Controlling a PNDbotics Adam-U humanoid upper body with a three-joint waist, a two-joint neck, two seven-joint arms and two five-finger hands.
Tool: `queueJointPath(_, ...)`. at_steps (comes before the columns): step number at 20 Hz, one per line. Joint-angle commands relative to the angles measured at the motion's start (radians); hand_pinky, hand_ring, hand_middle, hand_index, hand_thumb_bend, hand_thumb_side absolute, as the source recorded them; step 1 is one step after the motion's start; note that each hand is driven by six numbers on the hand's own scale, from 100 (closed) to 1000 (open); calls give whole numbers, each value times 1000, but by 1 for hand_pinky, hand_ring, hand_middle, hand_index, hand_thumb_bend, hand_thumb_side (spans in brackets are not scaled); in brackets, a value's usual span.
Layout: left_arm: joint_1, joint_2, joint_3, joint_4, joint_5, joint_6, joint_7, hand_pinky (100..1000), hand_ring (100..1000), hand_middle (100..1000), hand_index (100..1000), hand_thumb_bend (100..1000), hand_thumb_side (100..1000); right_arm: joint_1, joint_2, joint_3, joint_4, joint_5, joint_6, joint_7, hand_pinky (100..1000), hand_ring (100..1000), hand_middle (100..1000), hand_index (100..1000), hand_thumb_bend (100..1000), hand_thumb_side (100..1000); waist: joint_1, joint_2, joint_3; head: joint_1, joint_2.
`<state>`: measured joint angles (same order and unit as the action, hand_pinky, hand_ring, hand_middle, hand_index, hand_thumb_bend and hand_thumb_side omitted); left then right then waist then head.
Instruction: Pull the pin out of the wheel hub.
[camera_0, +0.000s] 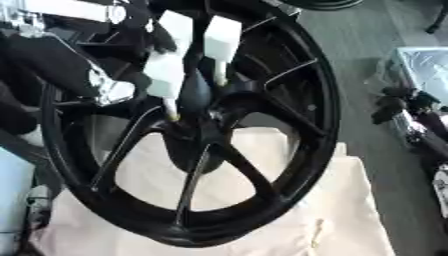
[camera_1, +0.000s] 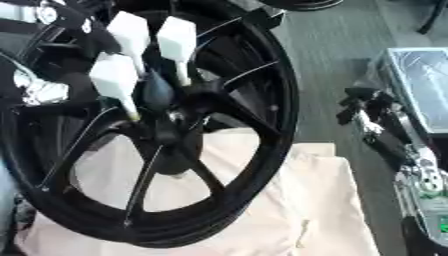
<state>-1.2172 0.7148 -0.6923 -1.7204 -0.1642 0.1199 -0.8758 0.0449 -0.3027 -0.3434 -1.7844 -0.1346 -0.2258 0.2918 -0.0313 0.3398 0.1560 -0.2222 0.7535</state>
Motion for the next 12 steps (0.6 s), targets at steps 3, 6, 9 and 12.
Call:
queueJointPath(3, -13, 18, 25, -23, 4, -6, 3, 896, 780, 834, 913, 100, 449, -3, -11, -2, -3, 8, 3, 0, 557, 562, 598, 755, 100, 462, 1, -13, -1, -4, -8)
queueJointPath(6, -12, 19, 27, -28, 4, -8, 3, 901, 786, 837, 913, 100, 449, -4, -10, -3, -2, 10, 4, 0, 557, 562, 598, 756, 100, 463, 1, -11, -1, -4, -9)
queueJointPath(9, -11, 19, 29, -32, 4, -9, 4, 900, 785, 836, 910, 100, 439, -5, -9, -3, -1, 12, 5, 1, 557, 563, 599, 756, 100, 463, 1, -9, -1, -5, -8)
queueJointPath(12, -12, 20, 34, -41, 7, -8, 9, 900, 782, 832, 909, 100, 410, -5, -8, -3, -1, 15, 6, 2, 557, 563, 599, 756, 100, 462, 1, -7, -2, -6, -8)
